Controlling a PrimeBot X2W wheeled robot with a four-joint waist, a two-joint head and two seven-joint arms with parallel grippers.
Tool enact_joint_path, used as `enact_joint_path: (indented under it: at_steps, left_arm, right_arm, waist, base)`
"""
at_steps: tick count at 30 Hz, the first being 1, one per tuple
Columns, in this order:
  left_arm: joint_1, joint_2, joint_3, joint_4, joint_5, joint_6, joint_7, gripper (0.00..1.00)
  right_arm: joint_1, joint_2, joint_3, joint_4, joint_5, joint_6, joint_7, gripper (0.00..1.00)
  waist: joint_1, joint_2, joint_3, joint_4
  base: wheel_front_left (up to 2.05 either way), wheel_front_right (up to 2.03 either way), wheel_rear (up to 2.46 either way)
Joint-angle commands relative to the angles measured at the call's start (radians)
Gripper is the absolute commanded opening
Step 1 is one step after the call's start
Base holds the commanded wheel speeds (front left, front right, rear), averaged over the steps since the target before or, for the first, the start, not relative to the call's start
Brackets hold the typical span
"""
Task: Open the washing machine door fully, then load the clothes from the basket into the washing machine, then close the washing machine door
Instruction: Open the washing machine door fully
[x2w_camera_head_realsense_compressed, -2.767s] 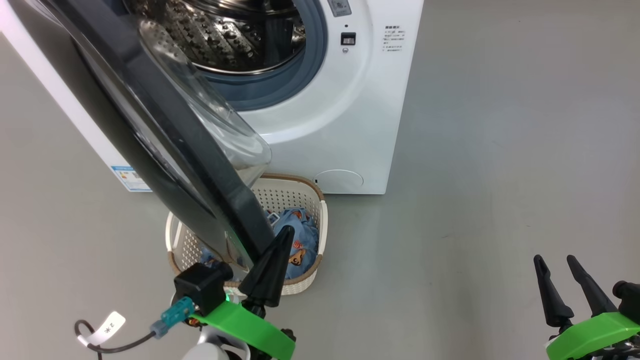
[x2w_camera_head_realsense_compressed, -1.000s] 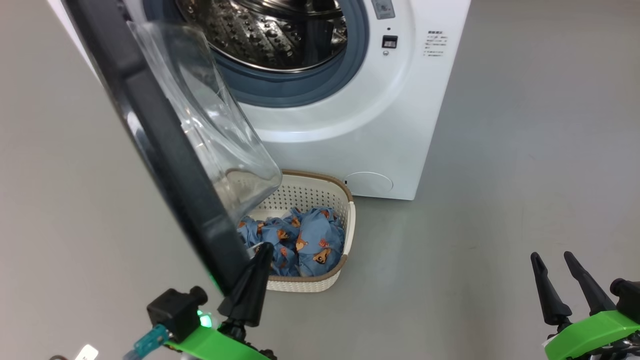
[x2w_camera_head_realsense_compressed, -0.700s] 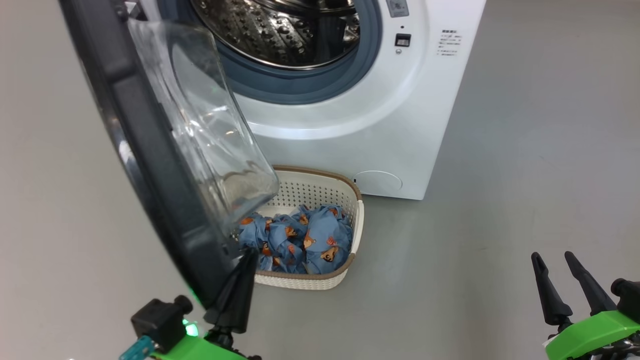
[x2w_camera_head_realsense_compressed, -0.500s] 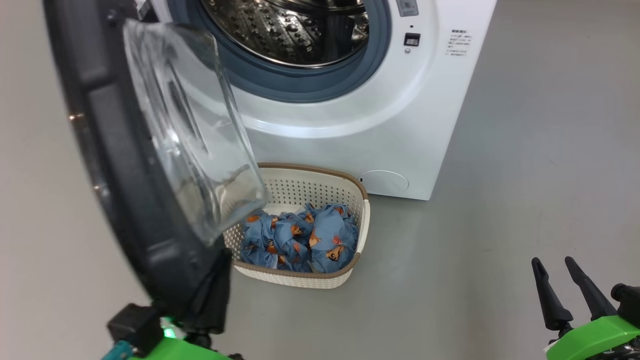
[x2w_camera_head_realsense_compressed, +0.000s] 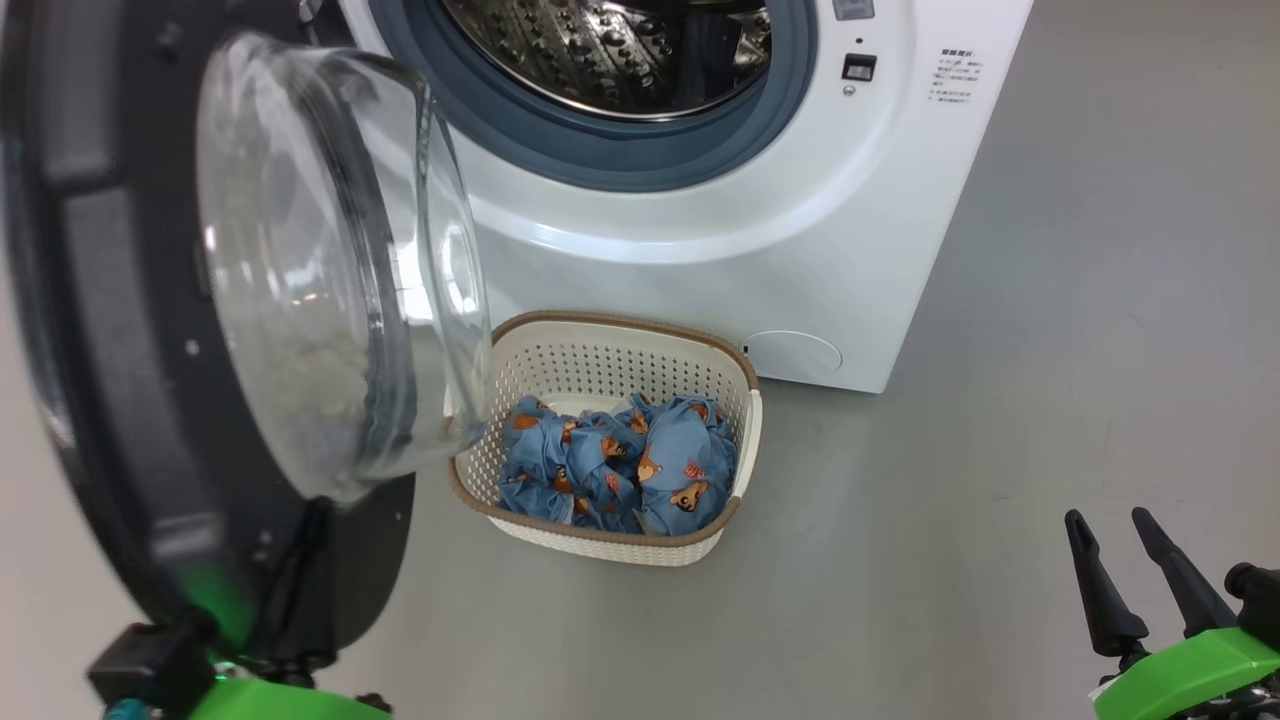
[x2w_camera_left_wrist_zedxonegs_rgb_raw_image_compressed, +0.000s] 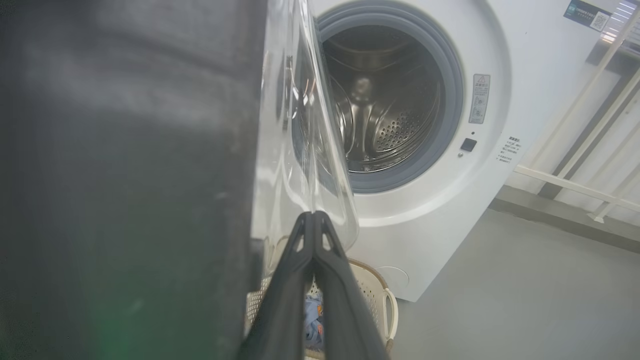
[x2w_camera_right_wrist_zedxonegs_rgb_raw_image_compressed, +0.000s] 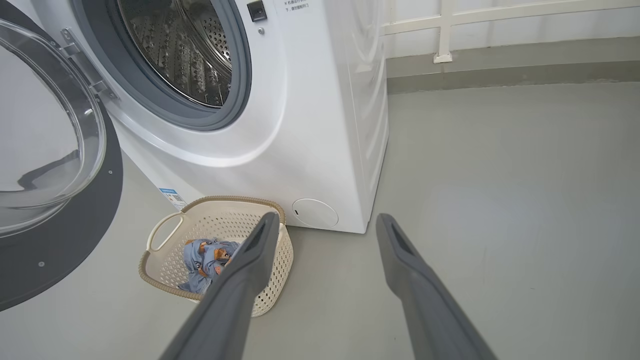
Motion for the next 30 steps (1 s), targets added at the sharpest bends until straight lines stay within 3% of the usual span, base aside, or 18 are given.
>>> enact_joint_path:
  at_steps: [1, 14, 30]
  left_arm:
    - [-0.012, 0.039, 0.071, -0.020, -0.005, 0.021, 0.001, 0.00]
    - [-0.063, 0.113, 0.214, 0.073, -0.035, 0.063, -0.015, 0.00]
    - [-0.198, 0.191, 0.369, 0.288, -0.029, 0.066, -0.042, 0.00]
  right_arm:
    - [-0.001, -0.024, 0.019, -0.028, -0.013, 0.003, -0.012, 1.00]
    - [-0.019, -0.034, 0.029, -0.036, -0.017, 0.003, -0.012, 1.00]
    - [-0.060, -0.046, 0.053, -0.041, -0.018, 0.003, -0.012, 1.00]
  waist:
    - [0.0000, -0.0001, 0.004, 0.004]
    - [0.0000, -0.0001, 0.040, 0.007]
    - [0.0000, -0.0001, 0.108, -0.009]
  base:
    - [0.00, 0.00, 0.00]
    - [0.00, 0.00, 0.00]
    - [0.00, 0.00, 0.00]
